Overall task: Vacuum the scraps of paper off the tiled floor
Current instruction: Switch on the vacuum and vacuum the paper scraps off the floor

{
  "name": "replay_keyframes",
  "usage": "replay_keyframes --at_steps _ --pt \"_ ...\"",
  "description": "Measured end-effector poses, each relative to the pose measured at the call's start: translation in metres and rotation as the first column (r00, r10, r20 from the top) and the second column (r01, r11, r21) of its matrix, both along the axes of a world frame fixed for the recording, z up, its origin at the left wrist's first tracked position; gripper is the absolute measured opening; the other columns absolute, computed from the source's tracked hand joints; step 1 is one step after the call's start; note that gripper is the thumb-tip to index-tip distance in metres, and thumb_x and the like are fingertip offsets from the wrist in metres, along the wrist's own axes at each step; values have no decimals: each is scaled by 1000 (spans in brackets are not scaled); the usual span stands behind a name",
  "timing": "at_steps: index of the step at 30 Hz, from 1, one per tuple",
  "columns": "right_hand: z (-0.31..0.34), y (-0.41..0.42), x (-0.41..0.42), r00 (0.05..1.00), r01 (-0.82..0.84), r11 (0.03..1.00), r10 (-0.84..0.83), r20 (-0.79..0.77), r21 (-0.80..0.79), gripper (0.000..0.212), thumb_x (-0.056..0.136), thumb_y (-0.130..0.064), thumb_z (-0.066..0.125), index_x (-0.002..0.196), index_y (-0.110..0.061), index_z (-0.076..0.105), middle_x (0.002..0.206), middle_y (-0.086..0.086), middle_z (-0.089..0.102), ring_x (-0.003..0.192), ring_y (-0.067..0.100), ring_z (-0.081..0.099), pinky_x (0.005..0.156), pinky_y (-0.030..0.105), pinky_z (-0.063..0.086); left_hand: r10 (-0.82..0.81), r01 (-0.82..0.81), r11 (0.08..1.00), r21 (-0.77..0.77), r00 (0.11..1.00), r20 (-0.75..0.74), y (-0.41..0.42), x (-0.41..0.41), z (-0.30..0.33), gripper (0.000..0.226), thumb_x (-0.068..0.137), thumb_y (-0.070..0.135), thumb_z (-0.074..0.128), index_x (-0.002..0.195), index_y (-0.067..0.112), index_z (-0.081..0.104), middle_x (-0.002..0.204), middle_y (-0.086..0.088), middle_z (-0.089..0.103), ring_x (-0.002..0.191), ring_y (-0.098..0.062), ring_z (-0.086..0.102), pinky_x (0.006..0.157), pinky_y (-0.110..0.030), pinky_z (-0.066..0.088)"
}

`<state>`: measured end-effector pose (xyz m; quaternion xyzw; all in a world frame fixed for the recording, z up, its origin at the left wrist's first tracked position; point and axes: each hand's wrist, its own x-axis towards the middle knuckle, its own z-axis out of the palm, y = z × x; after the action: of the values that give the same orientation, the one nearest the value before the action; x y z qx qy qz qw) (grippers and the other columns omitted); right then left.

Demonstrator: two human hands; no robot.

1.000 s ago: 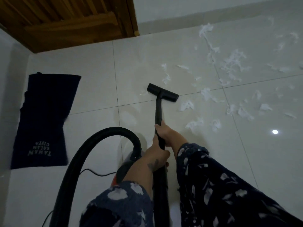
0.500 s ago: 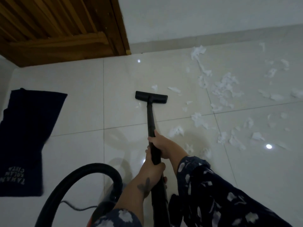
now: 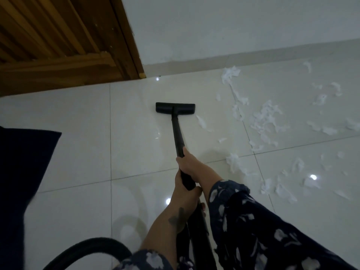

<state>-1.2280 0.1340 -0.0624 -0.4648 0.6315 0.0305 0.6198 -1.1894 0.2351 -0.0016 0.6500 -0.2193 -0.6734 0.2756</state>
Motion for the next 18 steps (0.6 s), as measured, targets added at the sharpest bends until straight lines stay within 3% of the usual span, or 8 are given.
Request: replay_keyframes --at_steps 3,7,9,12,15,18 --pt "-3 -39 12 1000 4 1000 -4 -17 -25 60 102 -20 34 154 -22 2 138 16 45 114 30 51 97 37 41 13 -13 1000 -20 1000 -2 -39 11 -7 65 98 3 56 151 25 27 108 5 62 72 -4 66 50 -13 55" --pt "-8 -94 18 999 10 999 -12 -33 -41 60 102 -20 34 154 -20 4 132 17 49 98 24 49 86 35 43 -13 11 998 -54 999 -31 -91 19 -15 64 98 -3 52 150 24 28 93 8 59 53 3 63 49 -12 54" --pt "-13 -119 15 999 34 998 -35 -25 -55 57 102 -18 35 152 -18 8 117 10 52 91 21 49 82 33 44 -35 33 998 -60 999 -36 -119 19 -17 69 96 -7 49 153 24 25 102 7 59 48 7 63 49 -13 56" --pt "-18 -151 9 994 107 991 -108 -5 -83 55 101 -14 37 151 -18 14 86 -9 38 72 5 42 68 19 42 -67 64 997 -45 996 -65 -151 17 -15 81 95 -8 52 157 30 16 127 3 52 50 7 64 51 -16 58" --pt "-19 -173 4 997 60 995 -64 -47 -84 52 101 -17 38 149 -17 18 110 7 52 92 23 57 85 39 53 -135 132 991 -29 976 -169 -160 15 -6 103 92 -1 64 157 39 -5 136 -1 50 64 -2 70 51 -23 60" --pt "-18 -183 -7 990 142 990 -142 -6 -25 55 102 -16 36 151 -23 13 95 5 47 68 16 51 59 29 50 -242 243 970 -21 947 -211 -154 5 3 117 89 17 74 149 52 -19 124 -2 60 93 -25 74 68 -41 64"
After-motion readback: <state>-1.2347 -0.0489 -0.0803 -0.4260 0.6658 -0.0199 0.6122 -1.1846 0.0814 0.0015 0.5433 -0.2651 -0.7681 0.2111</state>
